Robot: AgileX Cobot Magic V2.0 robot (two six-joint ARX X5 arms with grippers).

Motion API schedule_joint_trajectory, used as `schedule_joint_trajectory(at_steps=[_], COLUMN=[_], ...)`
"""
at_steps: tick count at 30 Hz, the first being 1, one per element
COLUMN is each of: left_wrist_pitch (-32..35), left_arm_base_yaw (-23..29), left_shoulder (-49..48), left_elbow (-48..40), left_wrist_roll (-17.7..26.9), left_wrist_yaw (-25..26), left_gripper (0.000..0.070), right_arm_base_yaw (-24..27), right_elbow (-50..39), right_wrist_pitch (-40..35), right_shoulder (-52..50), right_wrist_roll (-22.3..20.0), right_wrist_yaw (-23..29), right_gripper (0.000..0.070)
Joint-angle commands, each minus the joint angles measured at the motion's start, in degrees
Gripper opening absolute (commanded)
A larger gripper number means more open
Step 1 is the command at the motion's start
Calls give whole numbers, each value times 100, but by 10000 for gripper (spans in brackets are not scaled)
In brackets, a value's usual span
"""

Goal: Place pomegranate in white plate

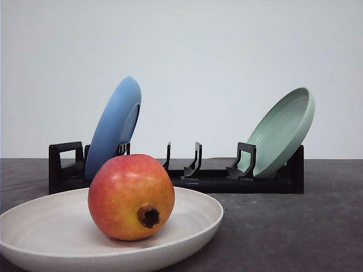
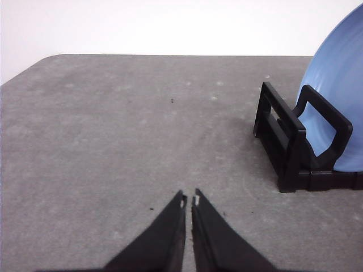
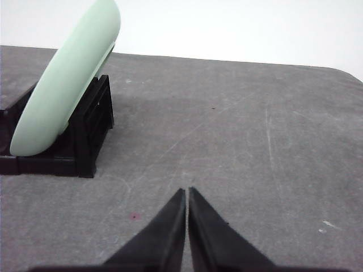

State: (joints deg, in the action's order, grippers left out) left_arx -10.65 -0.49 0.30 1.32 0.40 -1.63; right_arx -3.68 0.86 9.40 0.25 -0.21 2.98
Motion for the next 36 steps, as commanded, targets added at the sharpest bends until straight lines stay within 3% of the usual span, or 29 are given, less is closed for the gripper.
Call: schedule_joint_trajectory(at_steps=[1, 36], left_wrist_pitch=[-9, -9], left_arm_base_yaw=[11, 11], left_shoulder=[-13, -13], left_elbow=[-66, -66], left_wrist_roll=[24, 24], left_wrist_yaw=[13, 13], left_gripper=[0, 0], right_arm_base_yaw=[7, 7], right_elbow=[-17, -17], right_wrist_pitch=[-34, -34], right_shoulder=[-4, -4], right_wrist_roll=[-28, -28], right_wrist_yaw=[4, 4], right_gripper=[1, 0])
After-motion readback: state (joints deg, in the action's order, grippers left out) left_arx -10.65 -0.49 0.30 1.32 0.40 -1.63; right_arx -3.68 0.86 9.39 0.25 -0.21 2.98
